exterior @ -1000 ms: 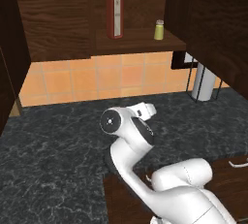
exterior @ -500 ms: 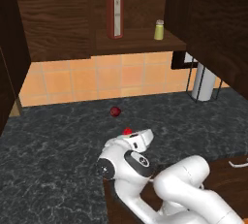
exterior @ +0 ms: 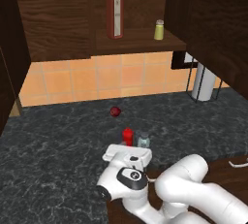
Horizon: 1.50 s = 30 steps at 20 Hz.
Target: Put the shaker and condiment bottle from the counter next to their counterparts in the cabinet.
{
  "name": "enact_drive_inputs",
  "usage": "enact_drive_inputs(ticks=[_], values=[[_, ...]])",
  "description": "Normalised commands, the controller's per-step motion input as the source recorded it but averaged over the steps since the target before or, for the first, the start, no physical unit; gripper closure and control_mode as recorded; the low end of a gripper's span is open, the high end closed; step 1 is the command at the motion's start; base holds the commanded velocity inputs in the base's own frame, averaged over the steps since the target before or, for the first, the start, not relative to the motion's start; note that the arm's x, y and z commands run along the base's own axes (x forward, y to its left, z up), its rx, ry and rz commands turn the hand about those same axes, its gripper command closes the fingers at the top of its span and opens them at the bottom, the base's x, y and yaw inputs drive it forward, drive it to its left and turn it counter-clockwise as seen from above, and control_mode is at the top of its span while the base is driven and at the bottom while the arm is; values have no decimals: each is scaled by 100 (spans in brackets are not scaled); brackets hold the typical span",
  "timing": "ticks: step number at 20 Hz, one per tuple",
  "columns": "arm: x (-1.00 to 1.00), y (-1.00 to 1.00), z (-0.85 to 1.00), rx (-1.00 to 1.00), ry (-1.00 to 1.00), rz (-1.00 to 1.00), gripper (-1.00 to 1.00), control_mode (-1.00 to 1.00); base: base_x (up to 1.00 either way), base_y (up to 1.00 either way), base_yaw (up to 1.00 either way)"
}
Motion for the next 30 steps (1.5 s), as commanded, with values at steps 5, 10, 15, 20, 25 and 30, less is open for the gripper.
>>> enact_drive_inputs(ticks=[5, 10, 15, 20, 25, 30], values=[[0, 7, -5, 27, -2, -21, -100, -100, 0, 0, 0], [-4, 21, -6, 6, -1, -1, -100, -100, 0, 0, 0], [34, 13, 0, 1, 0, -4, -100, -100, 0, 0, 0], [34, 6, -5, 0, 2, -7, -100, -100, 0, 0, 0], [22, 16, -12, 0, 0, -6, -100, -100, 0, 0, 0], [16, 4, -26, 0, 0, -1, -100, -100, 0, 0, 0]])
